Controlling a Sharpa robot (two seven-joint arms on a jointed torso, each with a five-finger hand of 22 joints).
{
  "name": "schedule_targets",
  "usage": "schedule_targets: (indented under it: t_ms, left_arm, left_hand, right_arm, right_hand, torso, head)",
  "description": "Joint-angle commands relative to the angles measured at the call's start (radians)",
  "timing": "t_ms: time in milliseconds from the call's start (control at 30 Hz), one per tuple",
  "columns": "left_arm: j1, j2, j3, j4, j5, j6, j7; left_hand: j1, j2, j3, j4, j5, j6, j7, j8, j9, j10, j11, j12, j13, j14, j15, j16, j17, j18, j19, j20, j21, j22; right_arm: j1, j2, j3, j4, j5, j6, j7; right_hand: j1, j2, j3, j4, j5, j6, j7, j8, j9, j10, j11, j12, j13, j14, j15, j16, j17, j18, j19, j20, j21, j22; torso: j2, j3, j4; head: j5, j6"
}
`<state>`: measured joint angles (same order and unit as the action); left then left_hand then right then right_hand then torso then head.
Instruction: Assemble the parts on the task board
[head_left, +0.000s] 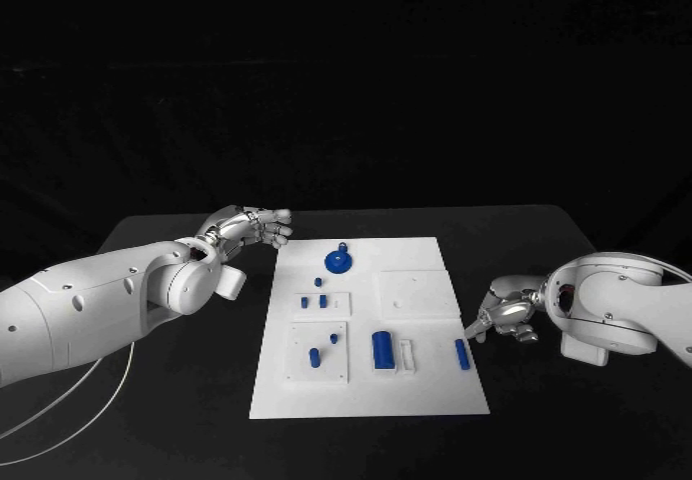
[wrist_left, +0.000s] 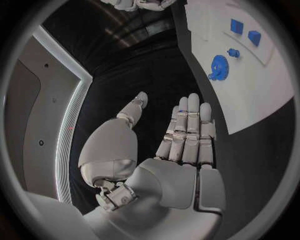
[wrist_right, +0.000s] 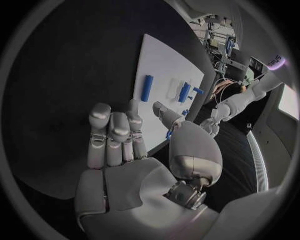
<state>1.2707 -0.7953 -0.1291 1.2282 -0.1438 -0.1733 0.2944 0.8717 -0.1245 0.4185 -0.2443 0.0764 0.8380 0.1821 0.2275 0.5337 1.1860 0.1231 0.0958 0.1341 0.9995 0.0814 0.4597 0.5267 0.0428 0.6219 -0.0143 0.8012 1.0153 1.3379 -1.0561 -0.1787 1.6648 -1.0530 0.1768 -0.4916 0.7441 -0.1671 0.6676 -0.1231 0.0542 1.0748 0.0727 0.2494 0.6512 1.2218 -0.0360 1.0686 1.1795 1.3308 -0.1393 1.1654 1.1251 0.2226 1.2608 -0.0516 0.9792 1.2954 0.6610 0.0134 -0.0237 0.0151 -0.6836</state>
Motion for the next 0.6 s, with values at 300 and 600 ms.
schedule_targets:
  t_ms: [300, 600]
  left_arm:
    - [0.0, 0.003, 0.001, -0.002, 0.002, 0.017, 0.006]
    - [0.0, 0.001, 0.001, 0.0, 0.002, 0.025, 0.003]
  left_hand:
    - [-0.014, 0.001, -0.006, 0.004, -0.013, -0.008, -0.002, 0.005, -0.002, -0.006, 0.001, -0.005, -0.001, 0.005, 0.005, -0.007, 0.004, 0.014, -0.004, 0.001, -0.008, 0.003]
    - [-0.018, 0.002, -0.007, 0.006, -0.018, -0.009, -0.002, 0.006, -0.002, -0.006, 0.001, -0.005, -0.001, 0.005, 0.005, -0.009, 0.007, 0.015, -0.004, 0.001, -0.009, 0.004]
  right_arm:
    - [-0.013, 0.016, -0.011, 0.019, -0.058, -0.007, -0.025]
    - [-0.032, 0.039, -0.02, 0.013, -0.073, -0.016, -0.033]
  right_hand:
    - [-0.031, -0.019, -0.046, 0.02, -0.005, -0.006, 0.004, -0.003, 0.005, -0.006, 0.001, -0.004, -0.001, -0.005, 0.002, -0.002, -0.002, 0.039, -0.009, 0.003, -0.002, 0.001]
    - [-0.035, -0.017, -0.062, 0.021, -0.005, -0.006, 0.003, -0.002, 0.008, -0.006, 0.0, -0.004, 0.0, -0.005, 0.001, -0.001, -0.002, 0.039, -0.011, 0.002, -0.001, 0.002]
  torso:
    - [0.0, -0.0005, 0.0007]
    - [0.001, -0.0021, 0.002]
  head:
    - [-0.005, -0.005]
    - [-0.005, -0.008]
